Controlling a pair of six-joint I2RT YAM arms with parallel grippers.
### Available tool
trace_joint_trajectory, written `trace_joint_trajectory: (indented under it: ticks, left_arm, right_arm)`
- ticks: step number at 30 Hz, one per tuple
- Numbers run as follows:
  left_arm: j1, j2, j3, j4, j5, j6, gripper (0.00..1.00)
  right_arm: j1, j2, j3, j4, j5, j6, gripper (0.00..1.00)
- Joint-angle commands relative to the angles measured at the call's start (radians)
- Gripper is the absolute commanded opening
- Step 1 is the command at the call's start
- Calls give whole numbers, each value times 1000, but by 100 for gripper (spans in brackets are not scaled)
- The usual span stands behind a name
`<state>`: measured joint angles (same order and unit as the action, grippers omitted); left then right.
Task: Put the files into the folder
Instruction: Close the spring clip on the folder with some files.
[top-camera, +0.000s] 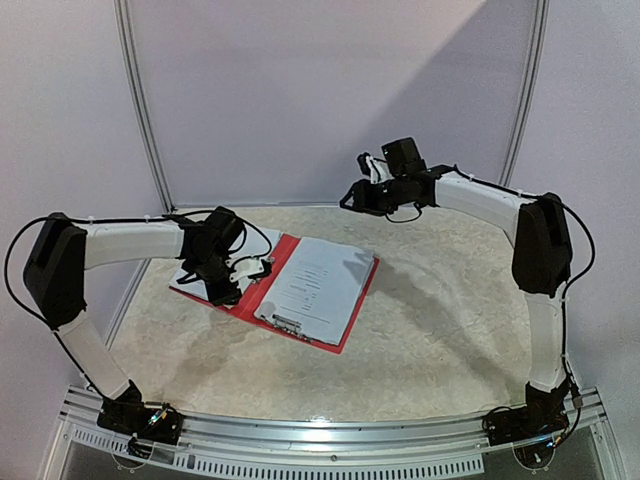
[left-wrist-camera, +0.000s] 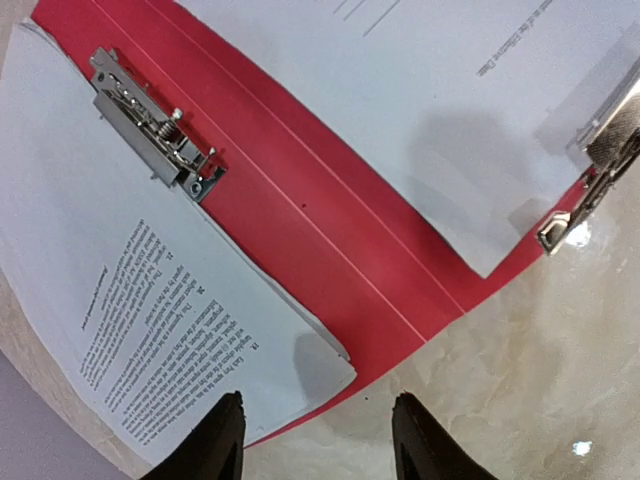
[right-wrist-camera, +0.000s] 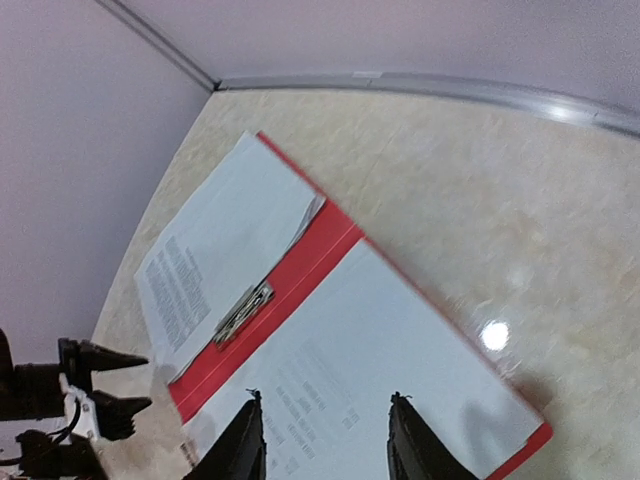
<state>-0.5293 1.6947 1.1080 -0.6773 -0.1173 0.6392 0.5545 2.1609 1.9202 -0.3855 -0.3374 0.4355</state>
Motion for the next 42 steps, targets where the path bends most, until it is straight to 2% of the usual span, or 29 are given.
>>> trace_joint_trajectory:
  ticks: [1,6,14,33,42]
  left_arm:
    - [9,-59,-17,-62,109,-31,51]
    - [9,-84,-62,-44,128,-40,51]
    - [5,-89,-88,-32,141,-58,51]
    - [-5,-78,-89,-22,151,-61,51]
    - [-6,-76,-91,-23,152,-59,51]
  right_arm:
    - [115,-70,-163,-52,-128,111,47]
    - [244,-89,-273,-49,-170,204,53]
    - [328,-56,-357,-41,-198,276,51]
    - [332,82,-329,26,-224,325,23]
    - [332,84,-328,15,-228,326,16]
